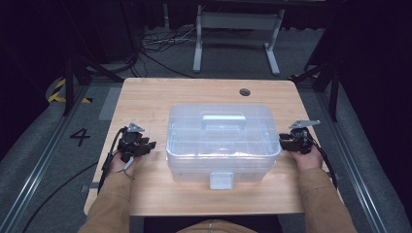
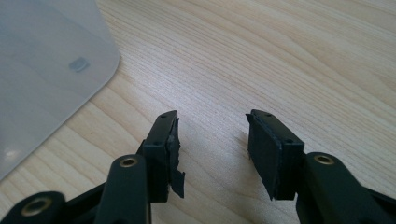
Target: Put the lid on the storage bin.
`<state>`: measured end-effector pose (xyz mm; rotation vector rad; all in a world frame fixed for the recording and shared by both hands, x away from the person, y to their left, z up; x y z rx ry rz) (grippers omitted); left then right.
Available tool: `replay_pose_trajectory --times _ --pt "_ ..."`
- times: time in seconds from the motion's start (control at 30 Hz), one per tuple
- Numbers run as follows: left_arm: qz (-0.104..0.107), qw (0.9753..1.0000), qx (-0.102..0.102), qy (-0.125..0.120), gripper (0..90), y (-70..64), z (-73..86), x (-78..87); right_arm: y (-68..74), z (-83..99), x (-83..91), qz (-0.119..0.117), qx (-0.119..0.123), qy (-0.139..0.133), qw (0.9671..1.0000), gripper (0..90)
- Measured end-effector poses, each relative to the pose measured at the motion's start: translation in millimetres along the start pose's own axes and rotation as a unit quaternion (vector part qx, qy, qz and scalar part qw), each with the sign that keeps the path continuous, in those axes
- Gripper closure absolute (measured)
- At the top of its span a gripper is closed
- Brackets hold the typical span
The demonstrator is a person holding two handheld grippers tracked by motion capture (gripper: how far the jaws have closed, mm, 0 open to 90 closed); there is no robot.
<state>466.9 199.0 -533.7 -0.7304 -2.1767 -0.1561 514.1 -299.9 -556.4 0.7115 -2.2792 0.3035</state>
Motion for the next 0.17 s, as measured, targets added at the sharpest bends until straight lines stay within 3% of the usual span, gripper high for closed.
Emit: replay_pose_trajectory --times 0.17 --pt "0.002 1.0 0.0 -0.001 59.3 0.8 -0.4 0.0 -0.7 0.2 0.6 0.001 -0.003 -0.001 1.0 51.8"
Point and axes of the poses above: each handheld gripper's, and its own axes: x roughly backward along the jaws, z roughly out of its underside, y roughly to its left, the point moved 9 cm from there along -x, roughly forward along the jaws, and after that the axes turned 4 degrees about z, right-handed, at the moved point
